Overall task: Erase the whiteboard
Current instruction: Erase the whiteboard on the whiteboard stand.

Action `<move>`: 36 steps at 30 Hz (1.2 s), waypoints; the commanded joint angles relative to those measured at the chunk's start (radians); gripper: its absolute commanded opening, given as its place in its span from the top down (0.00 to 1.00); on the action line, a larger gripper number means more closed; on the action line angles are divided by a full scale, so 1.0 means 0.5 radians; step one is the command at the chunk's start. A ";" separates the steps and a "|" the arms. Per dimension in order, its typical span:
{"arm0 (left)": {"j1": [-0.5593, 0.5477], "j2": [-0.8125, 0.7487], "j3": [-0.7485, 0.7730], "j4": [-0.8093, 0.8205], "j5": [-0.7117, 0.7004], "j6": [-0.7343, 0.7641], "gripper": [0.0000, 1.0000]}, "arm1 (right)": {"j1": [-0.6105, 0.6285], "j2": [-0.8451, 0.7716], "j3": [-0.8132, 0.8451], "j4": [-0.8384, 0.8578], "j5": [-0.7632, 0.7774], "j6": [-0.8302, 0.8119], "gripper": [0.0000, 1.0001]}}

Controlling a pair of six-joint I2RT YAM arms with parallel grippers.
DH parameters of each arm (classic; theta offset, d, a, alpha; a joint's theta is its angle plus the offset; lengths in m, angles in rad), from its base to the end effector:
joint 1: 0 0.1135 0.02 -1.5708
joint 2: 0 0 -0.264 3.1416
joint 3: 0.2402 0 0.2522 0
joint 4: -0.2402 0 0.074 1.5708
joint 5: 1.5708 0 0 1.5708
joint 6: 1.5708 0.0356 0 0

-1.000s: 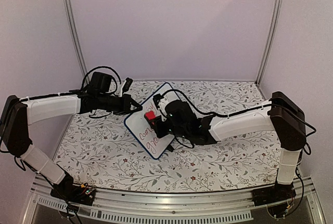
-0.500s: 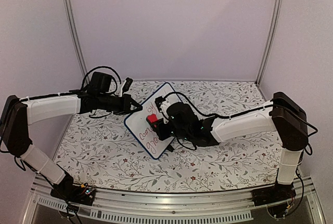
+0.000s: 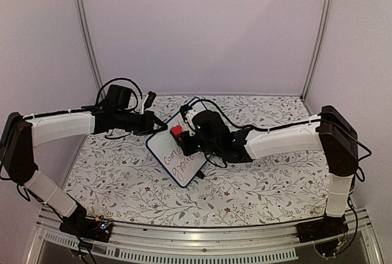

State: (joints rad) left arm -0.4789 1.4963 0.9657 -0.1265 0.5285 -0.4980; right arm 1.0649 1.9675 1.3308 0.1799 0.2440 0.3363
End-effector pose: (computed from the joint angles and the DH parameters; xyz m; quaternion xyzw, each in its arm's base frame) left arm 0.2801 -0.1657 0.2406 0.1069 0.8674 -0.4068 0.2660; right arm 0.2266 0.3913 0.2117 -0.2401 0.8102 0.2593 0.4677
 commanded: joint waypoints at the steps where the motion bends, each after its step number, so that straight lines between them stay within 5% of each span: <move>1: -0.043 -0.070 0.004 0.041 0.109 0.016 1.00 | -0.053 0.084 0.096 -0.065 0.025 -0.021 0.77; 36: -0.043 -0.077 0.004 0.042 0.102 0.016 1.00 | -0.028 0.036 -0.038 -0.047 -0.132 -0.062 0.77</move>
State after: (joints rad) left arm -0.4789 1.4963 0.9657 -0.1314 0.5289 -0.4984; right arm 1.0298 1.9850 1.3510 0.2089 0.2031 0.3172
